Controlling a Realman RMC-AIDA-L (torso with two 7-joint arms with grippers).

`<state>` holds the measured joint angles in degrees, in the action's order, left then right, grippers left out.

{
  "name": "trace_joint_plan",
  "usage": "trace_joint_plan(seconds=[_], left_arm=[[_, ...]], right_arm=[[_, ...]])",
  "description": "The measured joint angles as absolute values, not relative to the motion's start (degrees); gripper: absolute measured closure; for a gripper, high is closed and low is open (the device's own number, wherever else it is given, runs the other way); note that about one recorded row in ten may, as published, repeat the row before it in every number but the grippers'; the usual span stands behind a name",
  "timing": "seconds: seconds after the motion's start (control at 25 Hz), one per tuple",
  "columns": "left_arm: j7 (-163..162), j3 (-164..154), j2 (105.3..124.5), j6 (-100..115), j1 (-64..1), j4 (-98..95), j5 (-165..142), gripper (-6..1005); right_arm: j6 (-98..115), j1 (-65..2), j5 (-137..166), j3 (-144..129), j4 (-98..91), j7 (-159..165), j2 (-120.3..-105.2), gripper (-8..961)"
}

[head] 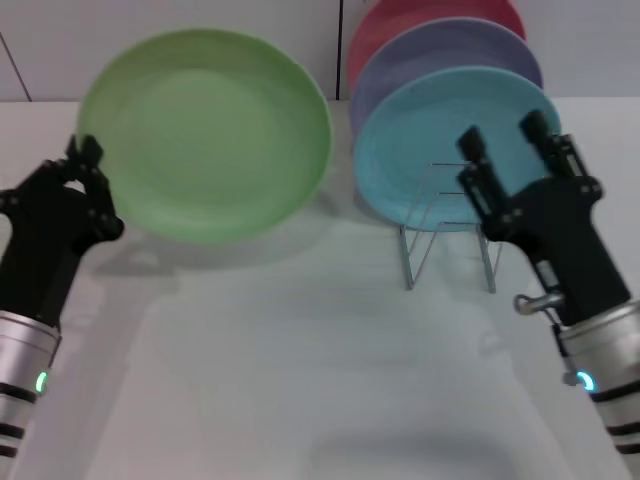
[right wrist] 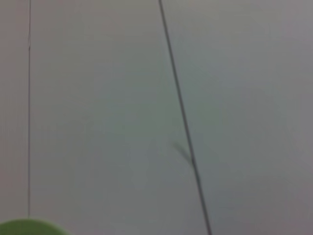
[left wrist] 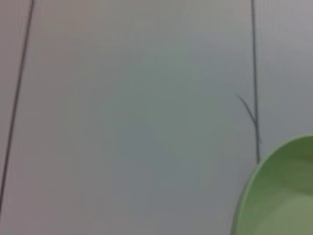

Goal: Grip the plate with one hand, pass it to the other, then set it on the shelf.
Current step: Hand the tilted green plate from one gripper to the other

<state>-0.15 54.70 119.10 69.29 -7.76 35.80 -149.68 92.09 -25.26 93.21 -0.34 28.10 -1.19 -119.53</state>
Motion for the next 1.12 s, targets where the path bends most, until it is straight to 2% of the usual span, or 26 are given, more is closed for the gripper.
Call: trace_joint_plan(seconds=[0.64, 1.12], left_arm=[[6.11, 41.48, 119.18, 69.58, -13.88, 29.54, -131.51, 963], [11.01, 37.97, 119.18, 72.92, -14.49, 28.86, -125.32, 963]], right_arm=[[73.02, -33.25, 94.01, 0.93, 31.74, -2.11, -119.52, 268], [64.80, -33.73, 102.05, 7.17, 31.79, -2.29, -119.51, 271]])
